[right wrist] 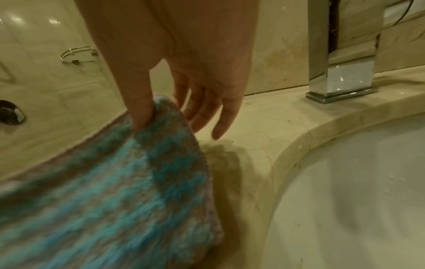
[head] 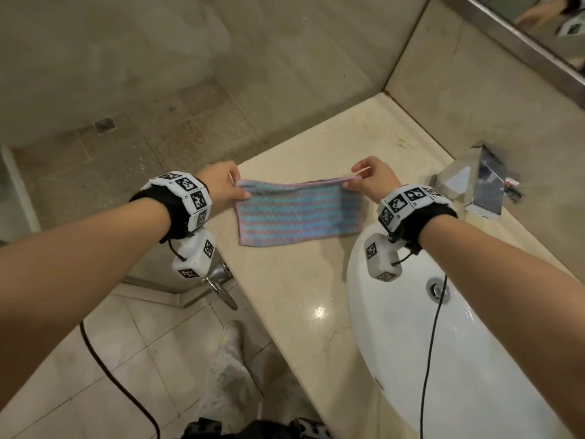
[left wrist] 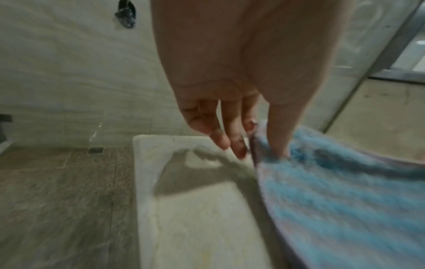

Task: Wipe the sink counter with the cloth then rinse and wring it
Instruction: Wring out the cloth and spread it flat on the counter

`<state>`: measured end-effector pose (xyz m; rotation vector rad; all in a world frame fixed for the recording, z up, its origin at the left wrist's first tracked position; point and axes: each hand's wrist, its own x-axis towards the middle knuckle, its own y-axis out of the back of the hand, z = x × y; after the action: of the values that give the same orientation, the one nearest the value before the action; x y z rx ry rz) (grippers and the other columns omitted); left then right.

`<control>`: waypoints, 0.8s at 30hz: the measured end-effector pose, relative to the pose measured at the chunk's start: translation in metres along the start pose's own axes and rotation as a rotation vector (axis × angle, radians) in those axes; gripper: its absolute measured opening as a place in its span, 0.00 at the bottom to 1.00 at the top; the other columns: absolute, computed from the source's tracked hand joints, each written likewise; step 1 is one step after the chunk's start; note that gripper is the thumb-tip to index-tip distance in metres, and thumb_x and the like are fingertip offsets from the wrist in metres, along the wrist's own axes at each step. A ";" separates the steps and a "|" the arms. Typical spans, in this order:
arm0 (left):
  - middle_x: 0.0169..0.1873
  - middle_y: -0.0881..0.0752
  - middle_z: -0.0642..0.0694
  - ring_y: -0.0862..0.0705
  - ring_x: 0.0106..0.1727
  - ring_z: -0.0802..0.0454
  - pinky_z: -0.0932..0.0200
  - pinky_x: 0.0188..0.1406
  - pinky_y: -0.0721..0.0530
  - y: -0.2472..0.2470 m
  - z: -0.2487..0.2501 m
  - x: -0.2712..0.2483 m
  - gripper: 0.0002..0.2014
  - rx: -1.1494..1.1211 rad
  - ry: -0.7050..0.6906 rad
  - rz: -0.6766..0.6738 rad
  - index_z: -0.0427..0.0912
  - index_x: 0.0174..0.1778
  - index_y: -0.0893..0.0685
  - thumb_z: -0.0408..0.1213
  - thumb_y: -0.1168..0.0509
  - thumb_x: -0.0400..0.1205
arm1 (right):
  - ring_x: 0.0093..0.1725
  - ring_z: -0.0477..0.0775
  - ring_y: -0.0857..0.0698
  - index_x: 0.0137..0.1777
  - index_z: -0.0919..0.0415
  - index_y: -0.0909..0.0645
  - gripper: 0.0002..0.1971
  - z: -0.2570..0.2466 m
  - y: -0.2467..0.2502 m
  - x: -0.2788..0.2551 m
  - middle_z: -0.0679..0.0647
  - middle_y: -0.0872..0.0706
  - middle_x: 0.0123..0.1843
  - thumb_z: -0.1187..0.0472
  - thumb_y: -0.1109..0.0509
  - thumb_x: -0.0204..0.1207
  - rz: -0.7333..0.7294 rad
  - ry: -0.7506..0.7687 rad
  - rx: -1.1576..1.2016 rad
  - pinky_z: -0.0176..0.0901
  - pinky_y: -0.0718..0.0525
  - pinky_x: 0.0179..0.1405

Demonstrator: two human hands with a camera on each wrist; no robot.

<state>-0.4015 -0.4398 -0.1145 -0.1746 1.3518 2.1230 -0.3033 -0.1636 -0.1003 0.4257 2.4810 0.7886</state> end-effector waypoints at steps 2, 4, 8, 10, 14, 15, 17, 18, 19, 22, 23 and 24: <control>0.49 0.20 0.45 0.21 0.51 0.45 0.53 0.51 0.23 -0.005 0.003 -0.001 0.24 0.018 -0.038 0.136 0.43 0.62 0.27 0.41 0.27 0.73 | 0.54 0.53 0.22 0.66 0.60 0.26 0.27 -0.003 -0.007 0.001 0.59 0.21 0.61 0.63 0.22 0.68 0.015 0.012 -0.081 0.43 0.22 0.54; 0.51 0.22 0.48 0.24 0.55 0.46 0.50 0.56 0.24 -0.008 0.012 -0.004 0.24 0.104 -0.134 0.232 0.46 0.63 0.29 0.39 0.29 0.73 | 0.63 0.58 0.23 0.72 0.60 0.31 0.35 -0.005 -0.013 -0.001 0.61 0.26 0.69 0.62 0.21 0.66 0.033 0.040 -0.145 0.49 0.23 0.66; 0.40 0.21 0.50 0.21 0.43 0.47 0.54 0.46 0.23 -0.021 0.024 -0.009 0.14 0.138 -0.245 0.038 0.42 0.54 0.24 0.37 0.30 0.75 | 0.68 0.62 0.23 0.70 0.63 0.31 0.36 -0.002 -0.010 -0.007 0.61 0.25 0.70 0.52 0.20 0.65 0.091 -0.141 -0.160 0.48 0.23 0.62; 0.42 0.20 0.48 0.22 0.43 0.48 0.54 0.48 0.22 -0.030 0.023 -0.012 0.14 0.166 -0.281 -0.021 0.41 0.54 0.22 0.38 0.30 0.76 | 0.59 0.60 0.17 0.65 0.66 0.25 0.33 0.005 -0.005 -0.013 0.61 0.18 0.63 0.48 0.21 0.66 0.084 -0.252 -0.229 0.44 0.23 0.47; 0.60 0.22 0.39 0.24 0.60 0.42 0.51 0.64 0.25 -0.047 0.019 -0.018 0.18 0.192 -0.404 0.085 0.38 0.59 0.20 0.40 0.29 0.76 | 0.49 0.61 0.11 0.50 0.68 0.15 0.23 0.020 -0.005 -0.027 0.62 0.10 0.49 0.49 0.21 0.66 -0.094 -0.311 -0.322 0.50 0.15 0.47; 0.64 0.23 0.39 0.25 0.65 0.40 0.50 0.68 0.28 -0.050 0.019 -0.020 0.20 0.194 -0.415 0.110 0.38 0.63 0.21 0.40 0.30 0.77 | 0.52 0.62 0.11 0.51 0.69 0.14 0.21 0.023 -0.006 -0.031 0.63 0.10 0.50 0.51 0.21 0.67 -0.132 -0.303 -0.322 0.52 0.14 0.51; 0.73 0.29 0.37 0.30 0.73 0.38 0.49 0.75 0.34 -0.056 0.020 -0.024 0.24 0.236 -0.439 0.122 0.37 0.70 0.26 0.42 0.34 0.80 | 0.51 0.62 0.12 0.53 0.70 0.15 0.17 0.028 -0.007 -0.036 0.63 0.11 0.50 0.57 0.22 0.69 -0.153 -0.285 -0.300 0.53 0.16 0.57; 0.76 0.32 0.36 0.33 0.77 0.38 0.49 0.78 0.38 -0.060 0.020 -0.025 0.25 0.273 -0.455 0.104 0.36 0.74 0.29 0.43 0.37 0.82 | 0.49 0.61 0.14 0.51 0.70 0.15 0.15 0.030 -0.007 -0.037 0.63 0.11 0.49 0.60 0.23 0.70 -0.155 -0.283 -0.276 0.53 0.16 0.57; 0.79 0.36 0.35 0.37 0.80 0.39 0.49 0.80 0.42 -0.065 0.019 -0.027 0.27 0.308 -0.465 0.072 0.36 0.77 0.33 0.43 0.39 0.83 | 0.46 0.60 0.14 0.47 0.70 0.16 0.11 0.031 -0.007 -0.039 0.63 0.12 0.48 0.62 0.24 0.71 -0.157 -0.295 -0.237 0.54 0.16 0.57; 0.83 0.49 0.36 0.50 0.84 0.41 0.53 0.83 0.53 -0.073 0.015 -0.031 0.30 0.387 -0.415 -0.056 0.38 0.82 0.45 0.43 0.44 0.86 | 0.34 0.60 0.13 0.38 0.69 0.21 0.09 0.034 -0.005 -0.042 0.68 0.12 0.42 0.65 0.28 0.75 -0.133 -0.348 0.001 0.55 0.12 0.49; 0.83 0.52 0.37 0.53 0.85 0.42 0.53 0.83 0.54 -0.073 0.013 -0.033 0.31 0.393 -0.411 -0.072 0.38 0.82 0.47 0.44 0.44 0.85 | 0.30 0.58 0.13 0.39 0.71 0.20 0.08 0.034 -0.003 -0.043 0.68 0.12 0.37 0.66 0.29 0.76 -0.133 -0.369 0.070 0.51 0.11 0.44; 0.83 0.53 0.38 0.53 0.85 0.42 0.53 0.83 0.55 -0.073 0.011 -0.033 0.32 0.390 -0.417 -0.075 0.39 0.82 0.47 0.44 0.43 0.85 | 0.26 0.56 0.12 0.40 0.74 0.20 0.08 0.034 -0.001 -0.046 0.65 0.12 0.31 0.67 0.31 0.77 -0.144 -0.387 0.119 0.46 0.10 0.37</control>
<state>-0.3319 -0.4228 -0.1522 0.3512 1.4373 1.6719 -0.2471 -0.1682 -0.1083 0.3946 2.1714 0.4520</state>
